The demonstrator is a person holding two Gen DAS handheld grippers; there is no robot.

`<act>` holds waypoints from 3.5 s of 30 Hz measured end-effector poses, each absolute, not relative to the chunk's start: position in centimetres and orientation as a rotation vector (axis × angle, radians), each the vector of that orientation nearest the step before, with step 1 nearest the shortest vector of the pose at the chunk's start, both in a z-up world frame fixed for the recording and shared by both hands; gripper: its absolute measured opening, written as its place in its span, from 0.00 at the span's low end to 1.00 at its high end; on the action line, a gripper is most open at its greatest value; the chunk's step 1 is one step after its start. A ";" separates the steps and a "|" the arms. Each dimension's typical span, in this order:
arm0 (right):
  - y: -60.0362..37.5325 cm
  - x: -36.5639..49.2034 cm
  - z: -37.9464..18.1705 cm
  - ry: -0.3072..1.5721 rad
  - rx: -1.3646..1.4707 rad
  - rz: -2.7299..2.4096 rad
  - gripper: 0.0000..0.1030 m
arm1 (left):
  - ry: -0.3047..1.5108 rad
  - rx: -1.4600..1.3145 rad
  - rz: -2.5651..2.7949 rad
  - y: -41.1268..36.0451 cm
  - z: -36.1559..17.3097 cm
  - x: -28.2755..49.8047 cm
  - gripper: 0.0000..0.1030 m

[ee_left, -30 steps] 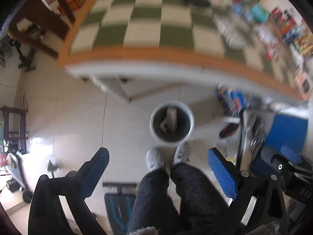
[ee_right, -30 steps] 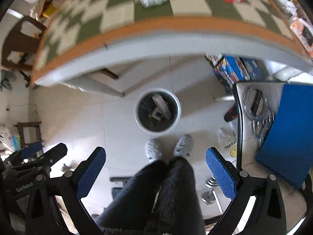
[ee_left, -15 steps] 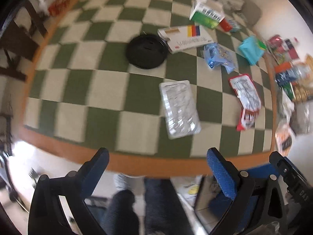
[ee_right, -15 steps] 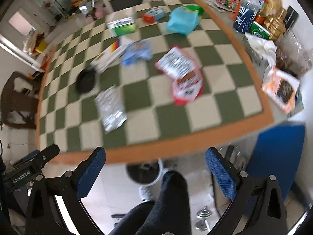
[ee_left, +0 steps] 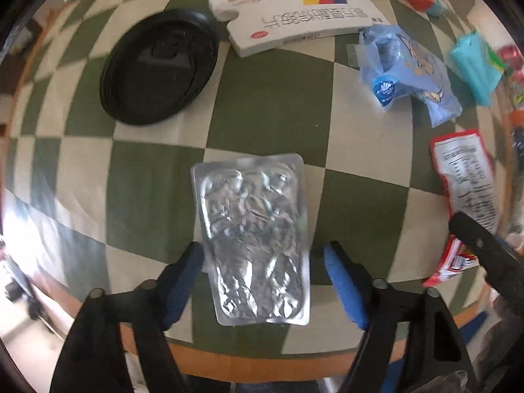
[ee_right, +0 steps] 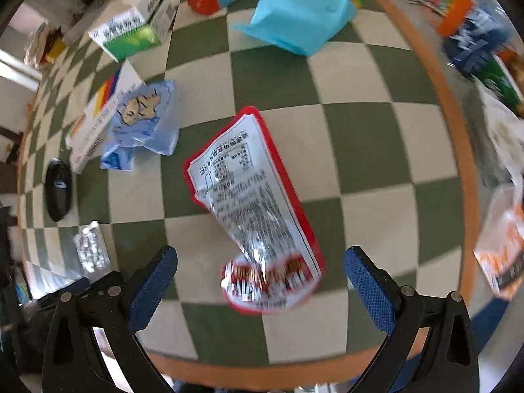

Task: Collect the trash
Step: 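Grasp the foil blister pack with left tool while right tool grasps the red snack wrapper, then carry the foil pack and snack wrapper to the bin and release both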

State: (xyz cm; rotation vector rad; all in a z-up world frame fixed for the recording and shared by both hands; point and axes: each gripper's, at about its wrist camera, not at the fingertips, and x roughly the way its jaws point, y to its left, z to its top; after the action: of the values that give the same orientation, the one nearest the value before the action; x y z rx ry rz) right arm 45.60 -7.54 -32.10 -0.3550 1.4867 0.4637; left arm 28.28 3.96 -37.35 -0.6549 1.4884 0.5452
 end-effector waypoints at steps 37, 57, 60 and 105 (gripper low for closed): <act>-9.0 39.6 -27.1 1.453 -0.194 0.652 0.24 | 1.336 -0.598 0.505 5.2 -29.7 24.0 0.60; -13.1 20.3 -21.4 1.317 -0.025 0.615 0.18 | 1.241 -0.544 0.308 1.8 -25.6 9.4 0.60; -14.7 16.5 -23.0 1.349 -0.003 0.572 0.18 | 1.301 -0.569 0.275 0.7 -28.0 6.6 0.60; -13.8 8.5 -65.7 1.663 -0.316 0.371 1.00 | 1.634 -0.502 0.475 3.0 -62.7 -1.6 0.99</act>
State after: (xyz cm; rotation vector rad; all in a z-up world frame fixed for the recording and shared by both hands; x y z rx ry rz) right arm 8.46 -13.79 -65.66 -0.3162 1.6633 0.3708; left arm -1.65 3.01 -62.75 -0.5023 1.6340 0.4746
